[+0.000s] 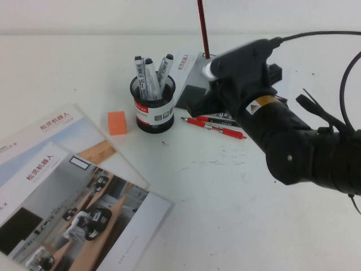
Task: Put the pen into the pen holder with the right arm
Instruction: Place the pen onto the pen holder
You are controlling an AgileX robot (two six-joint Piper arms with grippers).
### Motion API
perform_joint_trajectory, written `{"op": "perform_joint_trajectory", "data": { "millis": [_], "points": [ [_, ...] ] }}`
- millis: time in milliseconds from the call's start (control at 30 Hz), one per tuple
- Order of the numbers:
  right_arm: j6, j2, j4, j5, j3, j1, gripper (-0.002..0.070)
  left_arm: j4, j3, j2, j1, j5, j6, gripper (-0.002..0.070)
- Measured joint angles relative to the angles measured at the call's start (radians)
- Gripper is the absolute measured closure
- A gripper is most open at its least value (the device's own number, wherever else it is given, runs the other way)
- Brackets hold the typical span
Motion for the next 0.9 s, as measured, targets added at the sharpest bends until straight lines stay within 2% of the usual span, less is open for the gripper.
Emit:
{"op": "perform_joint_trajectory", "data": {
  "millis": [133, 267, 500, 900],
  "points": [
    [0.305, -0.004, -0.290, -0.114, 0.000, -0.017, 0.0661, 0.000, 0.000, 0.000, 0.000, 0.000, 0.000, 0.0676],
    [0.428, -0.002, -0.470, -0.205, 0.000, -0.033, 0.0661, 0.000, 0.000, 0.000, 0.000, 0.000, 0.000, 0.0676],
    [0.495, 0.092, -0.542, -0.220, -0.069, -0.044, 0.0661, 0.000, 0.000, 0.000, 0.000, 0.000, 0.000, 0.0676],
    [0.622, 0.364, -0.586, -0.280, -0.350, -0.048, 0.0662, 0.000, 0.000, 0.000, 0.000, 0.000, 0.000, 0.0676]
  ]
}}
